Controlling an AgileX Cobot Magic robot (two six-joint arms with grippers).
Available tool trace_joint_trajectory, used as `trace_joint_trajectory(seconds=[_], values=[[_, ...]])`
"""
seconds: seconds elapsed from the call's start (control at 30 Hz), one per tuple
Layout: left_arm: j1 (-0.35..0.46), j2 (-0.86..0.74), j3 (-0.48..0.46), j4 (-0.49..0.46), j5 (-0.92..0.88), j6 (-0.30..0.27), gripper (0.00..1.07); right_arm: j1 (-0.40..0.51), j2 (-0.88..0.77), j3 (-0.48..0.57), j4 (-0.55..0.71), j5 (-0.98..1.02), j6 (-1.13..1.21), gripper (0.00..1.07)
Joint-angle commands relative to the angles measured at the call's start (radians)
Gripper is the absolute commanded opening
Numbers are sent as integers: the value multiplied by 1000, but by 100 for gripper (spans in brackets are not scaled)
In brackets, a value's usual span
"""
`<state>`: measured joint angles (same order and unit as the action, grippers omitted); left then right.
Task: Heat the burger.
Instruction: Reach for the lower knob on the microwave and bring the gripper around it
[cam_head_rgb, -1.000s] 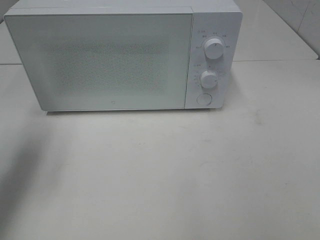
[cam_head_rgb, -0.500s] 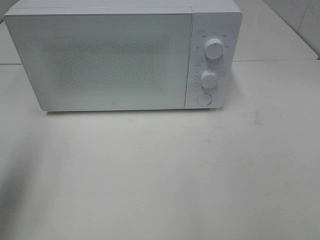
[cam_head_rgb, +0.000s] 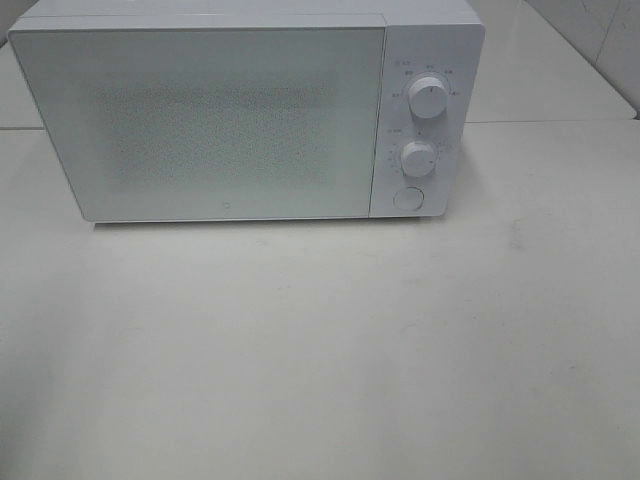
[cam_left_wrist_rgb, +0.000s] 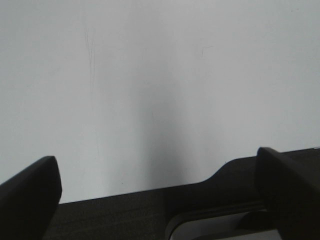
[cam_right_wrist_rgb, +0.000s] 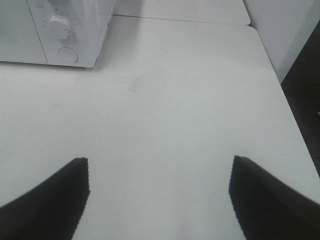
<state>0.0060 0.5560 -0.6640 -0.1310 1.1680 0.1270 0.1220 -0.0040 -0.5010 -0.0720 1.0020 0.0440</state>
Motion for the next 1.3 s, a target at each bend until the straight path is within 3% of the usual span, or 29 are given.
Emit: trace_joint_trajectory(seconds=[0.03,0.23,0.63,1.3], values=[[2,-128,58,0,-25,-3,98,-5,-32,3,-1,-8,-6,75],[2,-308,146,0,-92,-4,98,-5,-32,3,-1,-8,-6,75],[2,-585,145,-21,-89,-4,98,-5,-32,3,-1,-8,-6,75],[2,-578,146,-29,-93,-4,98,-5,-28,3,-1,-8,-6,75]])
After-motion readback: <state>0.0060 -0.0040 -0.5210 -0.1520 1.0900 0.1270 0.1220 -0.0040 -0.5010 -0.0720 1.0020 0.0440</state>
